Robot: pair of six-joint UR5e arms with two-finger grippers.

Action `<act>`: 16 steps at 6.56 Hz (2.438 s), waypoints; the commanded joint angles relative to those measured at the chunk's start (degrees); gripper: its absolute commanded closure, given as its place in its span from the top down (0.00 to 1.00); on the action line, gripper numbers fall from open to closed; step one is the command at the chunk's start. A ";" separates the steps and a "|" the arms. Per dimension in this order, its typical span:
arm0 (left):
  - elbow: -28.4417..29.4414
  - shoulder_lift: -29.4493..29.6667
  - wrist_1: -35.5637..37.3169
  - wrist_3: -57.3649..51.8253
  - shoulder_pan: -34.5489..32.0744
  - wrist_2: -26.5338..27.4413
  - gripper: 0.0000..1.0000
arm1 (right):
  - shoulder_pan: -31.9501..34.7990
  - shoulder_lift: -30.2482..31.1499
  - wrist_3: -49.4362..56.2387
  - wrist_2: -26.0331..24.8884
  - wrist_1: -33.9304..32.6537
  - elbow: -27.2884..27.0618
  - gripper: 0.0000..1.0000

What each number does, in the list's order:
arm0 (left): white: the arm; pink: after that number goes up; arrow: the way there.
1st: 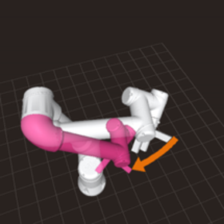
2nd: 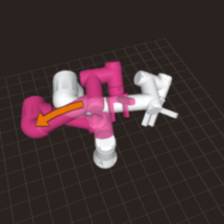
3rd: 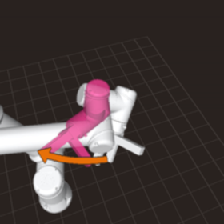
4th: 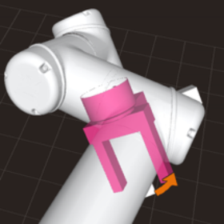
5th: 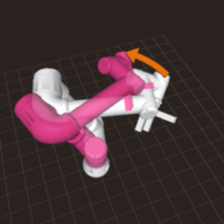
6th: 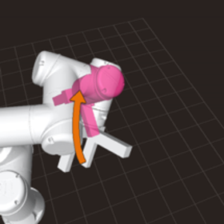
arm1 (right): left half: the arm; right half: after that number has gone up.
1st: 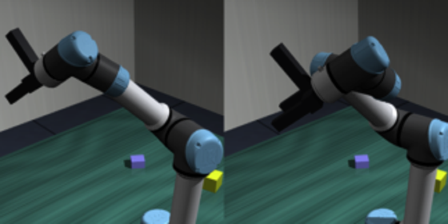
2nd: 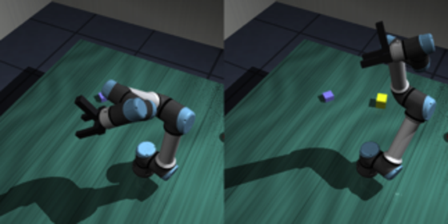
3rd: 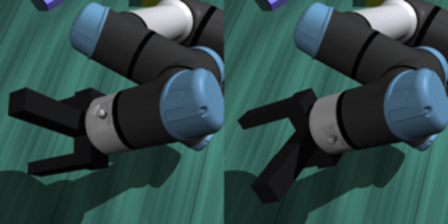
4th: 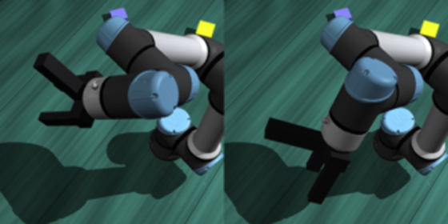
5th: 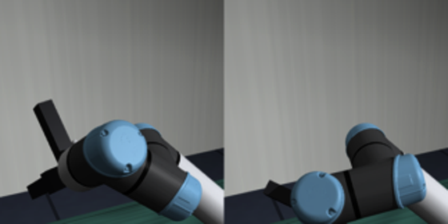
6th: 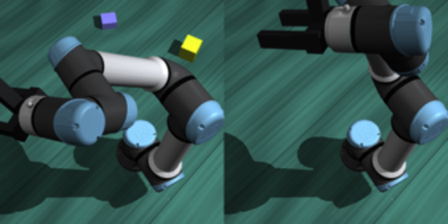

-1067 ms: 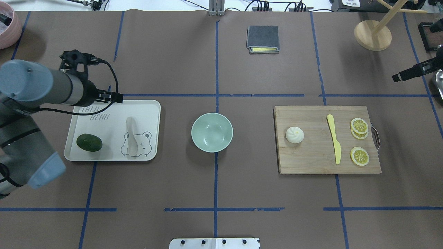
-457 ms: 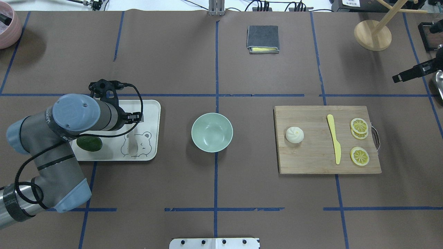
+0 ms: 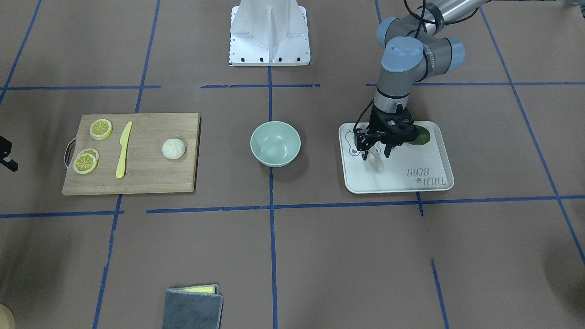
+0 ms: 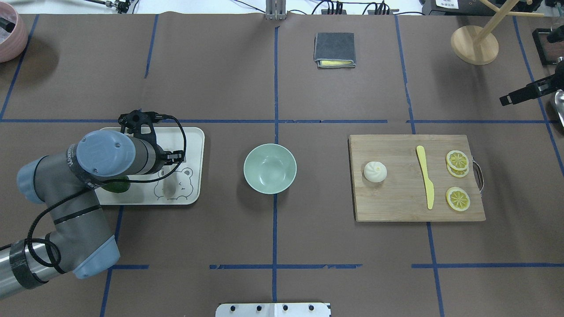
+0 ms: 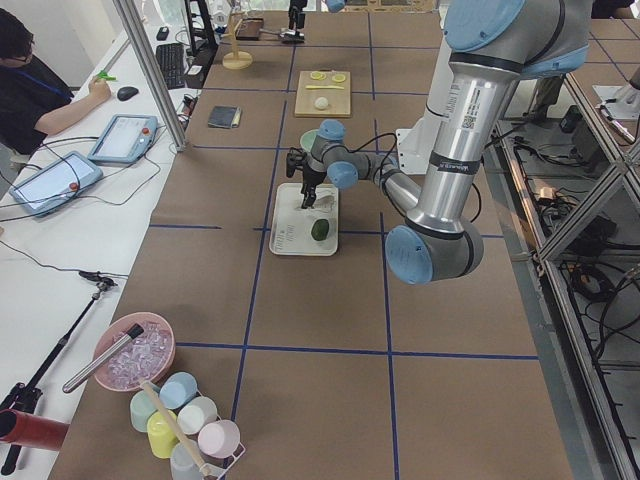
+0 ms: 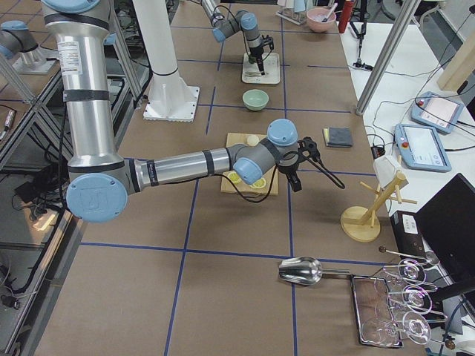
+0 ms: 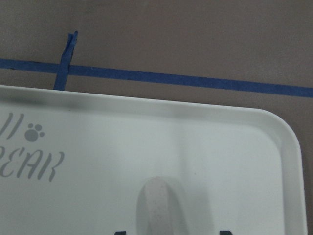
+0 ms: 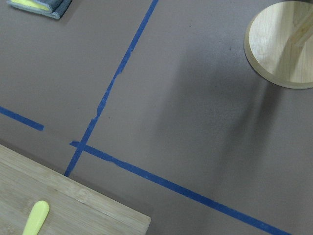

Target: Put spoon and bun in bowl

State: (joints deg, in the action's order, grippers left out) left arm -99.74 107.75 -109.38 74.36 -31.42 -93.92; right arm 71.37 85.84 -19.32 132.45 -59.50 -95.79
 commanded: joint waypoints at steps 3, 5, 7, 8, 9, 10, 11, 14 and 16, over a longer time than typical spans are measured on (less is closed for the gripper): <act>0.78 -0.08 0.05 0.62 0.66 1.55 0.59 | 0.00 0.03 0.07 0.00 0.00 0.08 1.00; 0.61 -0.08 -0.04 1.92 0.66 1.63 0.00 | 0.00 0.03 0.07 0.00 0.00 -0.01 1.00; -0.53 0.09 0.13 2.02 0.66 1.55 0.00 | 0.00 0.12 0.07 0.00 0.00 -0.01 1.00; -1.50 0.96 0.66 2.02 0.66 1.46 0.00 | 0.00 0.12 0.07 0.00 0.00 -0.01 1.00; -1.51 3.32 2.49 3.41 0.31 1.55 0.00 | 0.00 0.20 -0.02 0.00 0.00 -0.01 1.00; -0.55 6.82 5.21 14.22 0.31 1.98 0.00 | 0.00 0.20 -0.37 0.17 0.09 -0.10 1.00; -0.45 13.38 15.15 16.24 0.39 2.16 0.00 | 0.00 0.20 -0.29 0.18 0.09 -0.10 1.00; 9.71 28.44 21.41 26.17 2.23 2.34 0.00 | -0.26 0.20 -0.37 0.18 0.09 -0.10 1.00; 10.18 29.44 21.23 26.46 4.51 2.51 0.12 | -0.53 0.12 -0.37 0.18 0.09 -0.10 1.00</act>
State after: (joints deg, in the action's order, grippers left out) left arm -90.08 136.30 -88.16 100.56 -28.08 -91.49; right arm 70.96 85.98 -19.69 132.63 -59.42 -95.89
